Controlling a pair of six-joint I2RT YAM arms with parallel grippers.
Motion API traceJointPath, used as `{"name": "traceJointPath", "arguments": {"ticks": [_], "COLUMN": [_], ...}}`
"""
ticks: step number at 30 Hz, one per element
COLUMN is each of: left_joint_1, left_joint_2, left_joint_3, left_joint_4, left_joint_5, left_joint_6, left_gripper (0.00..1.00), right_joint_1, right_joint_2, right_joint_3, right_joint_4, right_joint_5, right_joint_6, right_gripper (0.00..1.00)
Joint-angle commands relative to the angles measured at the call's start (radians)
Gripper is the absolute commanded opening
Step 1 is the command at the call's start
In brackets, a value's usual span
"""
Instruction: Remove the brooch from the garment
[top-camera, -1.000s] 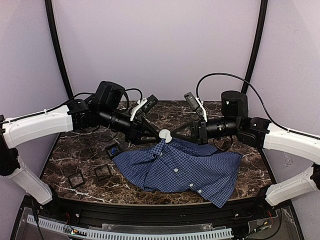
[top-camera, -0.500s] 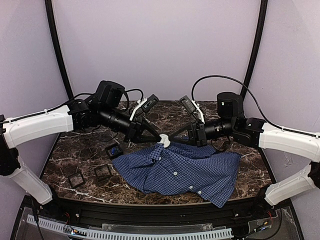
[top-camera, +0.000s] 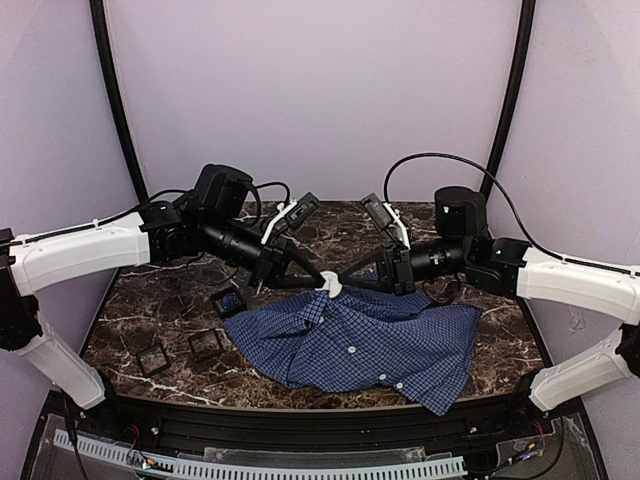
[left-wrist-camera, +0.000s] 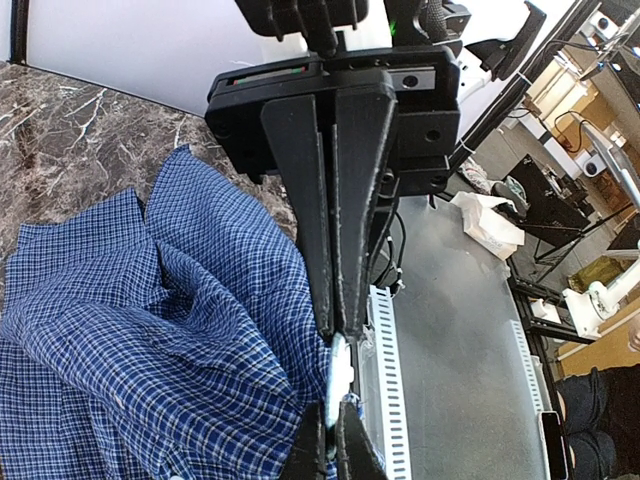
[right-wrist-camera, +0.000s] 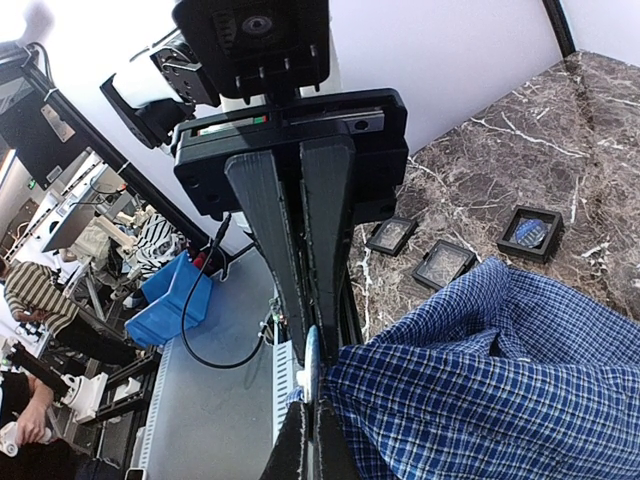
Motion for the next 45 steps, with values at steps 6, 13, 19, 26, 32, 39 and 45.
{"name": "traceJointPath", "arguments": {"ticks": [6, 13, 19, 26, 32, 39, 45], "left_joint_1": [-0.011, -0.012, -0.011, -0.012, -0.012, -0.012, -0.012], "left_joint_2": [-0.015, -0.024, -0.023, -0.021, -0.022, -0.021, -0.022], "left_joint_3": [-0.047, -0.061, -0.063, -0.06, -0.059, -0.058, -0.058], "left_joint_4": [0.083, 0.108, 0.116, 0.109, 0.104, 0.104, 0.102], "left_joint_5": [0.016, 0.013, 0.015, 0.014, 0.011, 0.011, 0.013], "left_joint_6": [-0.029, -0.043, -0.053, -0.051, -0.049, -0.049, -0.047], "left_gripper": [0.01, 0.01, 0.01, 0.01, 0.01, 0.01, 0.01], "right_joint_1": [-0.006, 0.001, 0.038, 0.066, 0.068, 0.069, 0.069], "right_joint_2": [-0.028, -0.051, -0.04, 0.006, 0.024, 0.027, 0.02], "right_joint_3": [-0.057, -0.142, -0.175, -0.155, -0.149, -0.154, -0.163], "right_joint_4": [0.077, 0.147, 0.216, 0.246, 0.269, 0.297, 0.315], "right_joint_5": [0.013, 0.067, 0.115, 0.143, 0.14, 0.146, 0.168], "right_joint_6": [0.032, 0.079, 0.105, 0.108, 0.112, 0.124, 0.136], "right_gripper": [0.49, 0.71, 0.68, 0.59, 0.45, 0.35, 0.31]}}
